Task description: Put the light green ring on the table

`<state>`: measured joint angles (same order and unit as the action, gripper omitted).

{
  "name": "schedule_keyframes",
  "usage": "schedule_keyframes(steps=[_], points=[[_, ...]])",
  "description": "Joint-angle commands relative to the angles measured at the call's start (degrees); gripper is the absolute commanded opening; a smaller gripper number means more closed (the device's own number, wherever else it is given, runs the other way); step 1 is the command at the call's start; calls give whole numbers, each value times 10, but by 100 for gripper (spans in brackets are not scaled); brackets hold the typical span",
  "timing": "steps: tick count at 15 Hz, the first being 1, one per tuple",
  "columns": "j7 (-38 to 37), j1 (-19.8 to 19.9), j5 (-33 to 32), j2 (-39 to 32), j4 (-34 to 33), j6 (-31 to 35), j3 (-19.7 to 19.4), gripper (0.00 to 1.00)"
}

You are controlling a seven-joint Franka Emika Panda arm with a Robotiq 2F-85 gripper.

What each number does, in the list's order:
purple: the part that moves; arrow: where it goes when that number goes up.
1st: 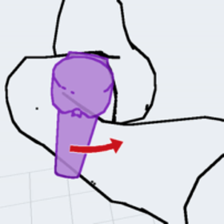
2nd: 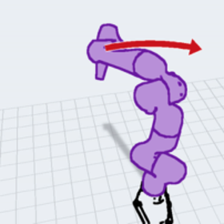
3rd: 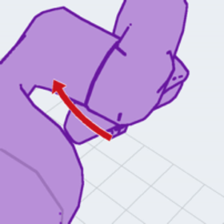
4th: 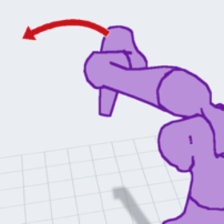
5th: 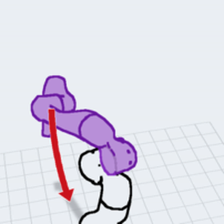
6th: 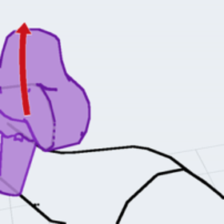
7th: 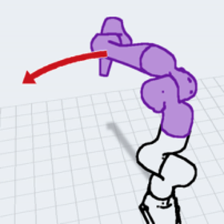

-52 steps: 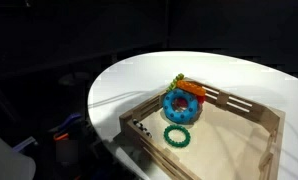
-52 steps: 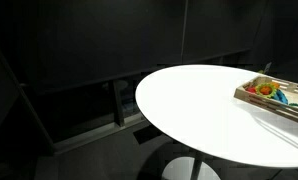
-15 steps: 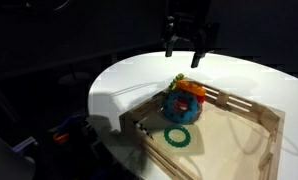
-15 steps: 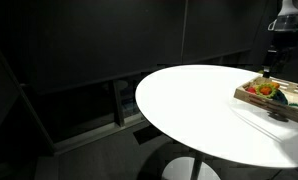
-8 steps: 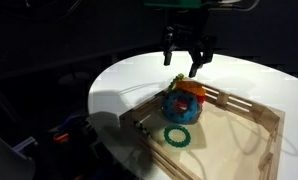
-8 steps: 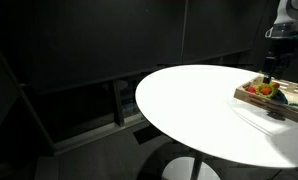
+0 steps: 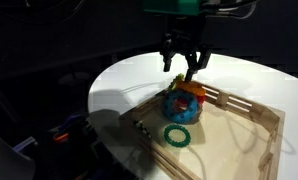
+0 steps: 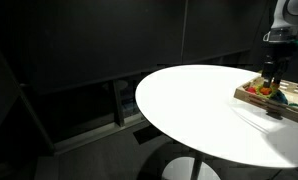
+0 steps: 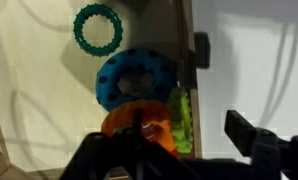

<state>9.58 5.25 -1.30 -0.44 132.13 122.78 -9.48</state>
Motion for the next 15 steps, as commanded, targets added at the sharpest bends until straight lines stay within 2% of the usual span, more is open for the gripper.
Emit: schedule_keyframes(steps=[1, 2, 5, 7, 8, 10, 11, 12, 15], points=[[-20, 7, -18, -5, -12, -8, 9, 64], [-23, 7, -21, -5, -13, -8, 9, 51], [-26, 7, -25, -4, -15, -9, 10, 39], [-28, 7, -26, -4, -15, -9, 10, 34], [-29, 7, -26, -4, -15, -9, 10, 26], [-31, 7, -27, -4, -16, -10, 11, 17], [-31, 7, -27, -3, -16, -10, 11, 9], [-32, 7, -28, -3, -16, -10, 11, 5], [-34, 6, -29, -2, -16, -10, 11, 6]])
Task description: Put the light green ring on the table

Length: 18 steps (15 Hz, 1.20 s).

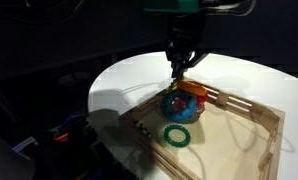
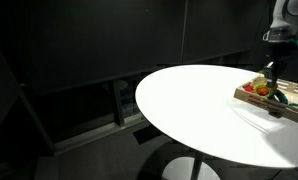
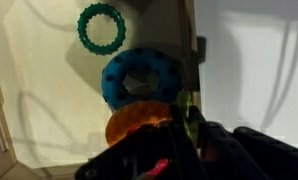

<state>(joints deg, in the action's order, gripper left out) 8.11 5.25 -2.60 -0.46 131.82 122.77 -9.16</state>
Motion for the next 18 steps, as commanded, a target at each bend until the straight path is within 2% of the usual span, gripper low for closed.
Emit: schedule_keyframes(steps=[1, 11, 18], points=[[-20, 6, -17, -2, -12, -10, 8, 6], [-18, 5, -10, 35, -19, -18, 12, 5], [-26, -4, -2, 50, -39, -16, 30, 5]])
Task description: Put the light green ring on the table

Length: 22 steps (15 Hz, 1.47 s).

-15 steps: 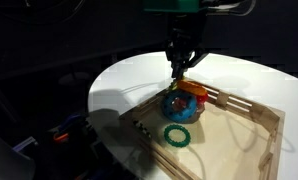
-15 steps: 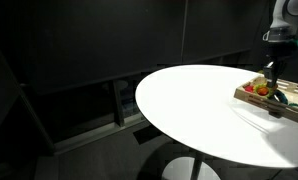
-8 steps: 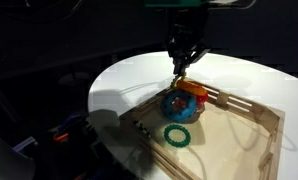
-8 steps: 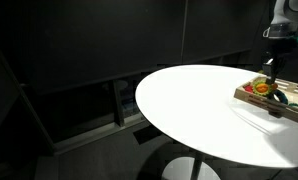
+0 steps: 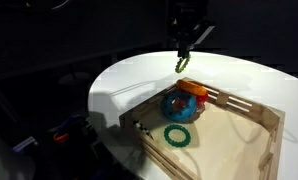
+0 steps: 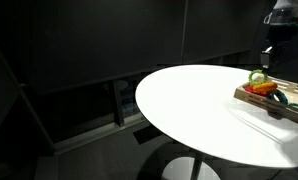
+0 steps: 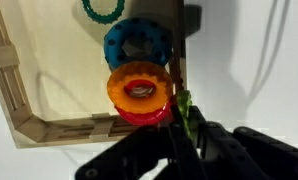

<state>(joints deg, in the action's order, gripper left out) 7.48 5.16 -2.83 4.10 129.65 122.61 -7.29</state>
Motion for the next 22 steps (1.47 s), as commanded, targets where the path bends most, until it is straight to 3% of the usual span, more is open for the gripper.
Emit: schedule_keyframes(steps=[1, 13, 22], points=[[-24, -6, 1, 3, -21, -14, 15, 5], [-64, -46, 30, -56, -65, -17, 63, 5], [-90, -59, 2, -122, -66, -17, 72, 5]])
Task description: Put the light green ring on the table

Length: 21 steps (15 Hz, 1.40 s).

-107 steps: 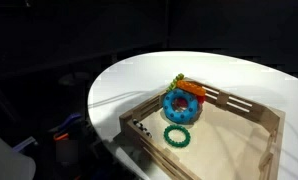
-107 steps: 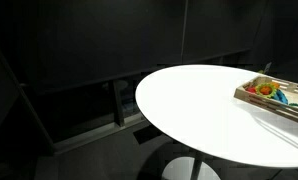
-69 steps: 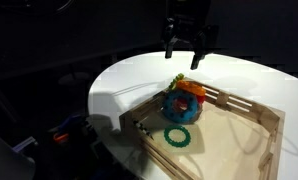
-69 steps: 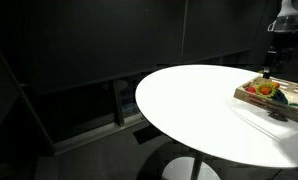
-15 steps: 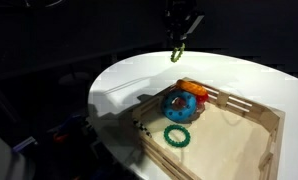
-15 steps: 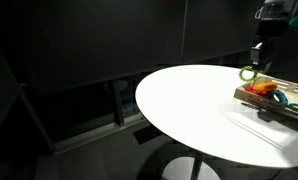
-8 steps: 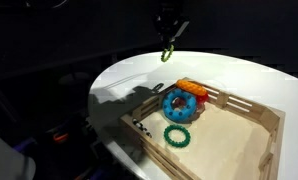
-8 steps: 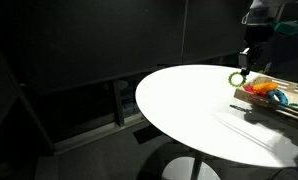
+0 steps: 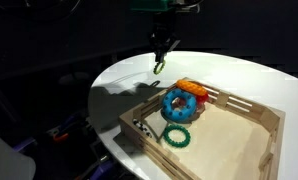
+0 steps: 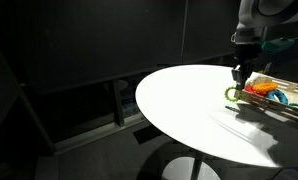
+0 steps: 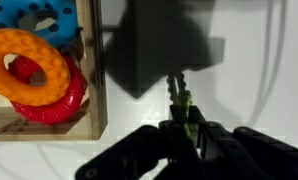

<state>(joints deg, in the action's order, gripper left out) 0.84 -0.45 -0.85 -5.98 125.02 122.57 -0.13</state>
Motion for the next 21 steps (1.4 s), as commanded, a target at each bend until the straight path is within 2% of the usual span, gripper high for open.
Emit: schedule_keyframes(steps=[1, 8, 9, 13, 17, 19, 21], points=[[-28, -3, -22, -27, -20, -17, 0, 5], [-47, -5, -48, -44, -26, -26, -3, 6], [-51, -5, -52, -44, -26, -28, -3, 12], [-59, -4, -64, -41, -27, -34, -4, 55], [-59, -3, -71, -33, -31, -41, -6, 85], [-58, -2, -76, -26, -36, -51, -8, 99], [-54, -1, -82, -17, -44, -71, -11, 100]])
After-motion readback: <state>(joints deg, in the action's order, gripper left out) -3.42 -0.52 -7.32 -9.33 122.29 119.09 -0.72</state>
